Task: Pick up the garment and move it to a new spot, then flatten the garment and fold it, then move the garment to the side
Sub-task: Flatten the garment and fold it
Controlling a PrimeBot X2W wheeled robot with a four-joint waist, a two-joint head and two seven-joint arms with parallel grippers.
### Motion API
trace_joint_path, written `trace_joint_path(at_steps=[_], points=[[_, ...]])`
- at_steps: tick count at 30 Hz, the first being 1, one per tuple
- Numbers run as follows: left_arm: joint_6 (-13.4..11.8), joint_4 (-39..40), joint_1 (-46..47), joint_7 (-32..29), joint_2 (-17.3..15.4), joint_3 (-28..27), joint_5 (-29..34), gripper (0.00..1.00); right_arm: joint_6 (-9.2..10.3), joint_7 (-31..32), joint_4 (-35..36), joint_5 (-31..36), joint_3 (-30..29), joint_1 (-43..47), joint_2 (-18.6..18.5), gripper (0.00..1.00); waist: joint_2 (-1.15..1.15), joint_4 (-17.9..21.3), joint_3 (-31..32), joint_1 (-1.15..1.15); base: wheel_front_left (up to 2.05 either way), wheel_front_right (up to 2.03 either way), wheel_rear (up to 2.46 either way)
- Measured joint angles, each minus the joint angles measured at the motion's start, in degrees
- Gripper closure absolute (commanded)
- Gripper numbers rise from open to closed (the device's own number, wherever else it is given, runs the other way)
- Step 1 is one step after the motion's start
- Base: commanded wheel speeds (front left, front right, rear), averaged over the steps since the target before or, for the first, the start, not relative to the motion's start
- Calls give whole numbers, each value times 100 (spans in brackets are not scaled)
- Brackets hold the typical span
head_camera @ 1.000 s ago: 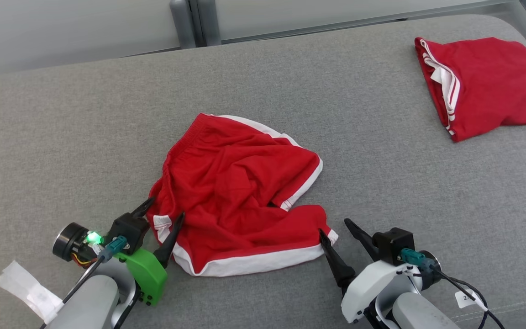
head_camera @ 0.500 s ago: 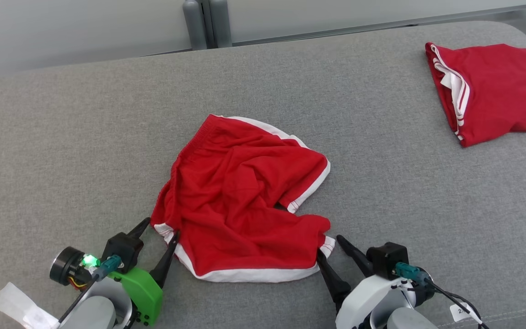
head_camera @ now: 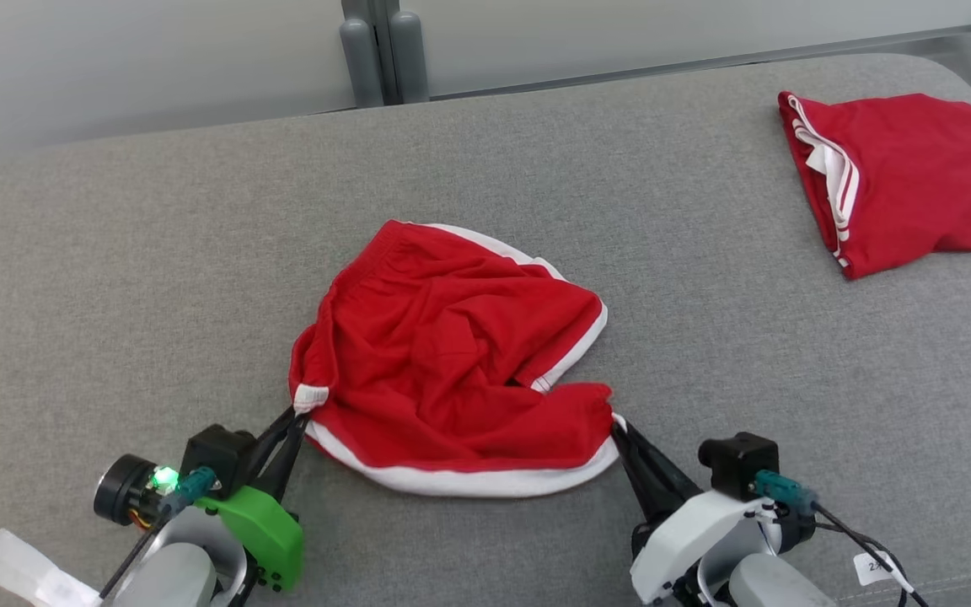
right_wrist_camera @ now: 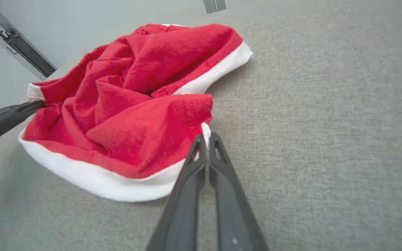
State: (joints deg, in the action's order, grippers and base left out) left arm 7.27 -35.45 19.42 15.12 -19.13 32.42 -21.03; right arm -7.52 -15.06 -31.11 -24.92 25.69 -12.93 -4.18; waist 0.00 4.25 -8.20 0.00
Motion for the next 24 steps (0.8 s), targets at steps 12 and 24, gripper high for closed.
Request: trace_joint_path(at_steps=[12, 24], points=[[-13, 801, 588, -2, 361, -604, -524, 100, 0, 0, 482, -285, -388, -927, -232, 100, 0, 36, 62, 0, 0, 0, 0], [12, 372, 4206, -821, 557, -886, -1536, 100, 0, 533, -148, -1304, -447, -4767, -615, 100, 0, 112, -777, 0, 0, 0, 0]])
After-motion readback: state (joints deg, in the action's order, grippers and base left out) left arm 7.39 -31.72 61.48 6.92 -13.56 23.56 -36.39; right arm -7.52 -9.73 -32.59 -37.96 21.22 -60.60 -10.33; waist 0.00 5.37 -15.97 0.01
